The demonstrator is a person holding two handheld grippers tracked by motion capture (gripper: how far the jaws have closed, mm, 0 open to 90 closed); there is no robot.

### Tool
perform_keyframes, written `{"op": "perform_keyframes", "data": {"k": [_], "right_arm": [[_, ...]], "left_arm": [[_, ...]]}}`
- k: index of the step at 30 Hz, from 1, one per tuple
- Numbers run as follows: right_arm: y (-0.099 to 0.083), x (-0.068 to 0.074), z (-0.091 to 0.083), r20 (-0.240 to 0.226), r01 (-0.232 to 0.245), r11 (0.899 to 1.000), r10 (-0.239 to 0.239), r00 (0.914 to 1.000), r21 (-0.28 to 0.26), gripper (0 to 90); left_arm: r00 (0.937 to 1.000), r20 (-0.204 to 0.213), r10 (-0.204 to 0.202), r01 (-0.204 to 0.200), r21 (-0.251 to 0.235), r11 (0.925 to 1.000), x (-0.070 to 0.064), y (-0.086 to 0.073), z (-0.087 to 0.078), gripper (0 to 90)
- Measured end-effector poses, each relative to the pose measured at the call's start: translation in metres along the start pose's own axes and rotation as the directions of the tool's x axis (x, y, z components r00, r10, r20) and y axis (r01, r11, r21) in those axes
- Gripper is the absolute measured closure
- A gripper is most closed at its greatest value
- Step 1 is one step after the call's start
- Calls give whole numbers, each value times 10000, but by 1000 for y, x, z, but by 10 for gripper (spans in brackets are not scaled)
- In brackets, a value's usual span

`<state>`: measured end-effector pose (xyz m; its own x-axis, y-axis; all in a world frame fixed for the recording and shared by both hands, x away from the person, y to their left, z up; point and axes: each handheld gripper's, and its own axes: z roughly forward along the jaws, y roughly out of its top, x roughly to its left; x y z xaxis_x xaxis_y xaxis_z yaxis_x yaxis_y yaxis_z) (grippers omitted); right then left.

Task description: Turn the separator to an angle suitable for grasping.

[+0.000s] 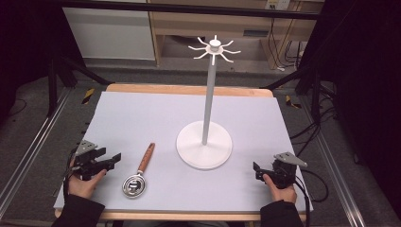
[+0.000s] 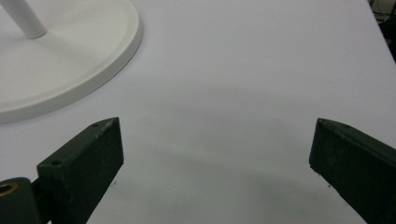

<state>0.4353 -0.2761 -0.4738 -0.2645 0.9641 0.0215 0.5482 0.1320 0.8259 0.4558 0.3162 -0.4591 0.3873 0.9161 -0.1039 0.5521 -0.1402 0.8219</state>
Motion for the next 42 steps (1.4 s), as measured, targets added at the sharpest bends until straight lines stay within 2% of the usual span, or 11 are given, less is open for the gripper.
{"op": "perform_keyframes", "data": {"k": [1,5,8,18,21,26,34,42], "right_arm": [[-1,3,0,36,213,9998,-213,9998,25,51],[-1,3,-2,-15,223,9997,-223,9998,40,53],[-1,3,-4,-38,182,9998,-183,9998,-33,59],[-1,5,-3,-84,276,9996,-276,9996,3,62],[-1,5,-4,-102,177,9998,-178,9998,-61,62],[-1,7,-4,-115,193,9998,-193,9997,-7,62],[0,8,-4,-131,259,9997,-258,9996,49,61],[0,8,-4,-117,257,9996,-256,9996,91,61]], "left_arm": [[9999,113,-4,4,-65,10000,-3,2,-3,308],[9999,72,81,-81,-95,9999,-8,4,-6,325],[9996,239,135,-133,-104,9999,-12,6,-8,344],[9990,317,312,-314,52,9995,-25,15,-14,371],[9985,396,368,-373,113,9992,-27,18,-14,380],[9979,487,432,-448,331,9984,-30,22,-10,397],[9944,557,902,-931,515,9943,-40,33,-4,408],[9927,654,1013,-1054,627,9925,-43,45,-2,441]]}}
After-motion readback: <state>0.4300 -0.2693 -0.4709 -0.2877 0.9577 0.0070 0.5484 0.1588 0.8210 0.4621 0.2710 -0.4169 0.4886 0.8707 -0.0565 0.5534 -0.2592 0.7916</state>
